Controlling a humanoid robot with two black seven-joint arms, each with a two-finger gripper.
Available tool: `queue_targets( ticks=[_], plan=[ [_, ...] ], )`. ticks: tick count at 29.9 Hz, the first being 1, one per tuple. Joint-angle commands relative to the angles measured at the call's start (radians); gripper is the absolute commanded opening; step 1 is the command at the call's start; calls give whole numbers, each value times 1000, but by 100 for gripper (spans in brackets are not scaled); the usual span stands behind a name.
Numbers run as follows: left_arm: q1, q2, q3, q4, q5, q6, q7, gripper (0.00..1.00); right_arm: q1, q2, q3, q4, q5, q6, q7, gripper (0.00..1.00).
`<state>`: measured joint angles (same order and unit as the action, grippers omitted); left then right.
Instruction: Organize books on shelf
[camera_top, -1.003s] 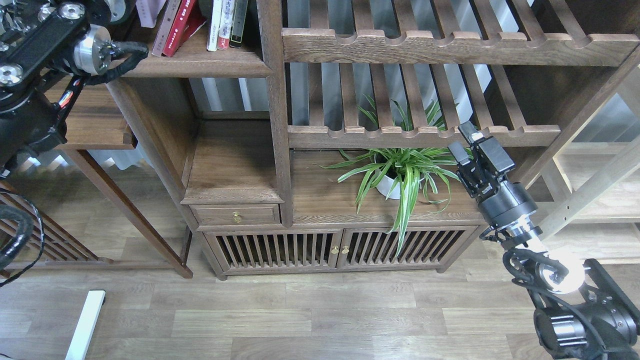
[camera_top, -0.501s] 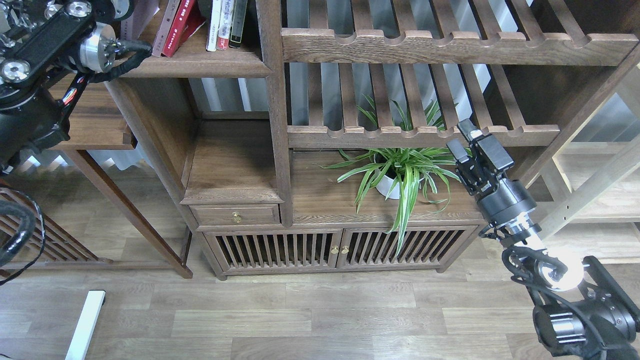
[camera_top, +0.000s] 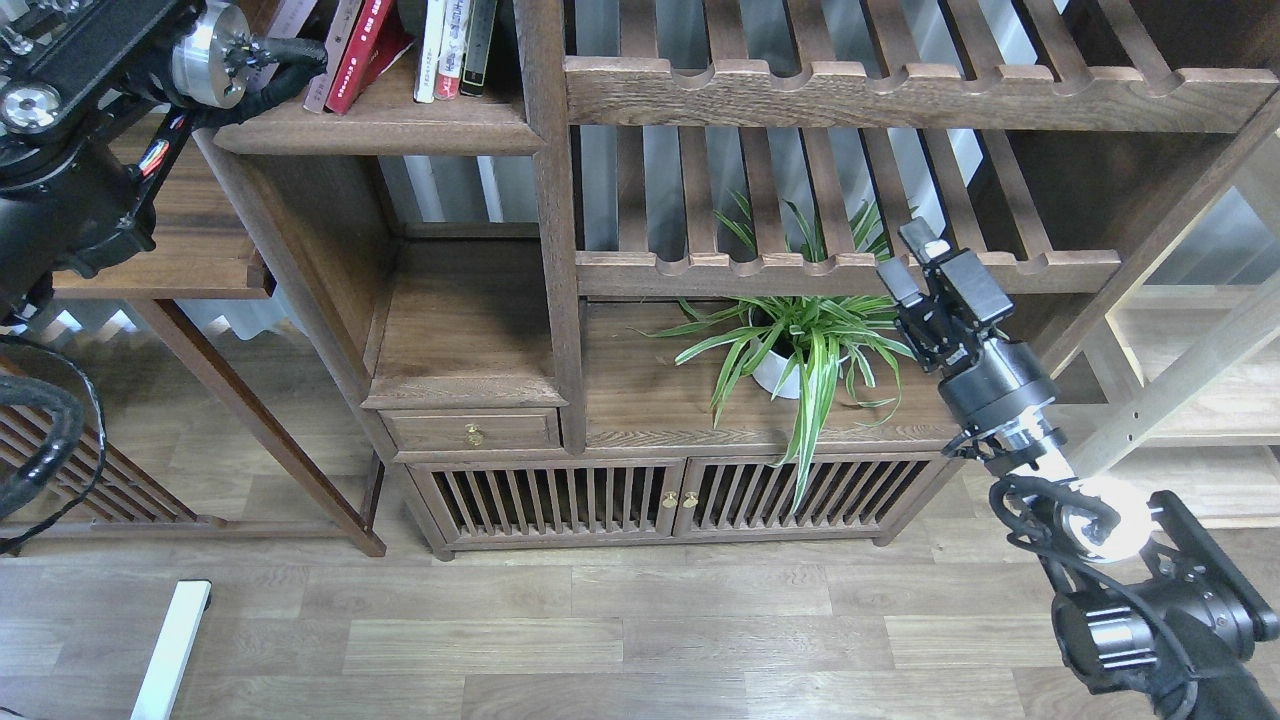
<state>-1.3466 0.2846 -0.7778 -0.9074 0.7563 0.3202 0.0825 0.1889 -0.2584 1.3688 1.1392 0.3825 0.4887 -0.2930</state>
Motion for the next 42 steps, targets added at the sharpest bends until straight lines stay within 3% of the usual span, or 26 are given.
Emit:
queue_targets(
  ticks=[1,5,8,14,19,28,32,37,42],
  plan=[
    [9,-5,-50,-22,-52,-4,-64,95,24,4,-20,-1,-1,0,0,81],
    [35,11,-93,-59,-205,-27,-119,99,33,18,-36,-1,-2,0,0,81],
    [46,28,-97,-79,-323,-119,-185,99,35,19,-37,1,-4,0,0,81],
    [81,65,-118,-76,-477,-499,-311,99,55,10,-31,19,-4,0,0,82],
    [128,71,-199,-62,-590,-801,-378,99,93,21,-34,31,-25,0,0,82],
    [171,41,-218,-82,-749,-809,-372,99,144,31,-16,31,-28,0,5,82],
    [257,-14,-218,-96,-750,-809,-379,99,164,28,-16,34,-37,0,3,82],
    [412,-96,-216,-275,-730,-809,-330,98,184,30,-16,50,-50,0,5,82],
    [486,-177,-199,-366,-716,-809,-294,98,195,31,1,86,-50,0,8,82]
  ],
)
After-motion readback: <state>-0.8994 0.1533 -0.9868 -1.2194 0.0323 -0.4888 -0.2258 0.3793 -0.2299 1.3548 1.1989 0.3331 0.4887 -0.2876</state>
